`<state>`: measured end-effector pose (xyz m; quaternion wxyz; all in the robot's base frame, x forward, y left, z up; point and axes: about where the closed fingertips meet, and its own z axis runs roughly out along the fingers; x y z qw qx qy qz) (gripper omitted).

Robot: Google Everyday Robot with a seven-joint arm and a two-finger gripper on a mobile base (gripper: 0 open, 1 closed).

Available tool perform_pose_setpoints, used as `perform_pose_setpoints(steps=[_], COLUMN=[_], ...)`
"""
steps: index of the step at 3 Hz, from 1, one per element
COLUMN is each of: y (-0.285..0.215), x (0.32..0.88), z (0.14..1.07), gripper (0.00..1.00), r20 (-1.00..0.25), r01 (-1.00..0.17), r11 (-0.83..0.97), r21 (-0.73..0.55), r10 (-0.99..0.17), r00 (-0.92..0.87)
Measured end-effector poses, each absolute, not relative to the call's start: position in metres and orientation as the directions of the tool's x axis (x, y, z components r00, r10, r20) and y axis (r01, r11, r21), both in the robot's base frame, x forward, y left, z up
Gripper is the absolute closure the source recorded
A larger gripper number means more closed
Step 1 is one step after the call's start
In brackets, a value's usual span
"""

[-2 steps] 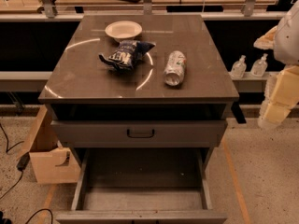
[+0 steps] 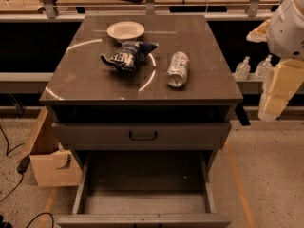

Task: Place 7up can into middle drawer

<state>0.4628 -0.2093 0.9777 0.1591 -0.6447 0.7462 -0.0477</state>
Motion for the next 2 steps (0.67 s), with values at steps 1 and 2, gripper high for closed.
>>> perform_pose_setpoints(steps=[1,2], y=[-0.197,-0.193], x=[0.497,0.535], z=[0.983,0.981], gripper=[0.00,0.00], r20=[-0.154,-0.128], r01=[-0.948,-0.939], r11=[0.004,-0.168], r21=[-0.318,-0.299], r10=[-0.987,-0.968], r00=[0.047,0.214])
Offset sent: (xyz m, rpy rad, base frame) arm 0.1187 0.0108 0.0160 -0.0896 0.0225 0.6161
